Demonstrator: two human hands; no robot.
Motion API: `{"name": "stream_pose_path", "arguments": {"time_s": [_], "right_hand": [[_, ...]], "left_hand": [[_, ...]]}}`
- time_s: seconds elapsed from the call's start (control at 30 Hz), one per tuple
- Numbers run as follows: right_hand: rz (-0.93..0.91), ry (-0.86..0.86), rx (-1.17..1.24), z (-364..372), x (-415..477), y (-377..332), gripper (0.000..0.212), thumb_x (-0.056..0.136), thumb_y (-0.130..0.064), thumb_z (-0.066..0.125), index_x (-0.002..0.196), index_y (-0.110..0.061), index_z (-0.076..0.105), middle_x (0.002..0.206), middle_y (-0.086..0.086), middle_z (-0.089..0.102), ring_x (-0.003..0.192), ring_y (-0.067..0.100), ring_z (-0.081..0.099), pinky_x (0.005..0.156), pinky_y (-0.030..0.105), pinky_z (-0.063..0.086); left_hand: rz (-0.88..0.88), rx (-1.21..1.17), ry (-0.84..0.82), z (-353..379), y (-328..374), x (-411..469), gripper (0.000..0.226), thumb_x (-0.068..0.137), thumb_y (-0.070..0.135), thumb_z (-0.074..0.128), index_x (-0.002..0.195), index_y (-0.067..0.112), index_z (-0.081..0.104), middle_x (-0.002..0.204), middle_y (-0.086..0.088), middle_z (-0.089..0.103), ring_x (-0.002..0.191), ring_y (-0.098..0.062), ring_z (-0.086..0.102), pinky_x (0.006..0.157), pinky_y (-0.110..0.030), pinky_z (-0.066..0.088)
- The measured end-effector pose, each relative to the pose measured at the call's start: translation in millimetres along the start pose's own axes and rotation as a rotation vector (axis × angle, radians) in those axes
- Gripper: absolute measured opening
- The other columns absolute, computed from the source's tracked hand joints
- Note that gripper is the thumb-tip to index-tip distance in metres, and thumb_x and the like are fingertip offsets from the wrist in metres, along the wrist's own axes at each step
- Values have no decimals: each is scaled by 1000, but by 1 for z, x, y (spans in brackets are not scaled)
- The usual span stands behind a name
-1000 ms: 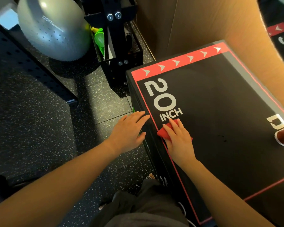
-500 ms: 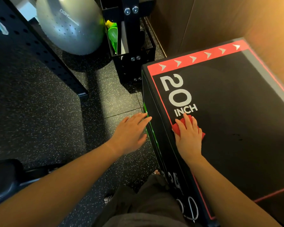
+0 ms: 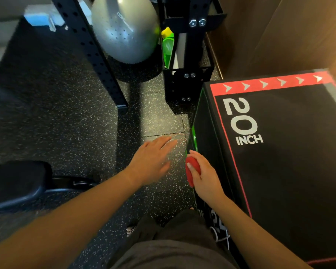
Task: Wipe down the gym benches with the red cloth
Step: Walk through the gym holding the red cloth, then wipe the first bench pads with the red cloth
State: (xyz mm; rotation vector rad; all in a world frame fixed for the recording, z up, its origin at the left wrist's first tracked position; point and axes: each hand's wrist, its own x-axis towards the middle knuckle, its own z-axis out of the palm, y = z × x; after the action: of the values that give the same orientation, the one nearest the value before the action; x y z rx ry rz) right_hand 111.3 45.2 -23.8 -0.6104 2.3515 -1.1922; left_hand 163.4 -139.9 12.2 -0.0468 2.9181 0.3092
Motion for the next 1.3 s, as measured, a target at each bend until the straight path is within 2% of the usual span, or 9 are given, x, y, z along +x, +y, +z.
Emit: {"name": "stream_pose_path", "arguments": {"time_s": [0.17,0.3,0.43,0.73,0.93,1.07,1.17,1.3], "right_hand": [[-128,-125,-49,57,-4,-35,30,97,-22,51,125,-15,55,128,-2,56,119,12,50,106,28,37],[-179,-210,-82,105,-13,-68,27,97,-22,51,123,-17,56,114,-11,54,106,5,48,93,10,33],[-215,-280,-136,157,-23,-96,27,98,-25,48,124,-20,54,111,-13,51,103,4,47,90,16,34],[-368,-457,-244,253,-37,-148,29,97,-27,49,124,-20,55,119,-13,49,110,5,43,99,24,35],[-470,-539,-262,289,-26,-170,30,96,-27,48,117,-9,59,119,1,59,107,6,48,94,0,24],[-499,-618,-268,309,-11,-185,30,98,-27,47,121,-10,57,122,-6,54,111,1,44,94,-3,21],[-536,-662,-263,328,7,-196,35,98,-30,44,124,-10,56,126,-4,54,116,3,44,98,2,23],[-691,-751,-337,356,39,-218,43,97,-37,40,127,-9,55,131,0,53,123,8,40,104,14,24]], "left_hand": [[-145,-72,-12,13,-36,-74,67,93,35,50,150,24,17,155,1,22,140,-17,26,114,-39,27],[-270,-154,0,30,-65,-136,67,93,34,50,150,22,19,155,0,24,139,-18,28,113,-38,29],[-382,-218,9,48,-97,-196,67,93,37,48,151,22,17,155,1,24,140,-17,28,112,-39,31],[-652,-343,131,70,-154,-300,67,92,35,50,149,27,17,154,6,24,139,-16,28,113,-39,30],[-737,-415,188,69,-172,-319,64,93,34,49,150,27,19,154,7,25,140,-14,26,112,-34,27],[-789,-450,170,65,-188,-322,64,94,33,48,150,26,18,154,7,24,140,-15,26,113,-35,26],[-832,-434,162,58,-208,-321,65,94,33,49,150,27,17,154,7,23,141,-15,25,113,-35,24],[-923,-419,154,46,-246,-319,66,93,34,50,150,28,16,154,8,23,140,-14,26,113,-33,25]]}}
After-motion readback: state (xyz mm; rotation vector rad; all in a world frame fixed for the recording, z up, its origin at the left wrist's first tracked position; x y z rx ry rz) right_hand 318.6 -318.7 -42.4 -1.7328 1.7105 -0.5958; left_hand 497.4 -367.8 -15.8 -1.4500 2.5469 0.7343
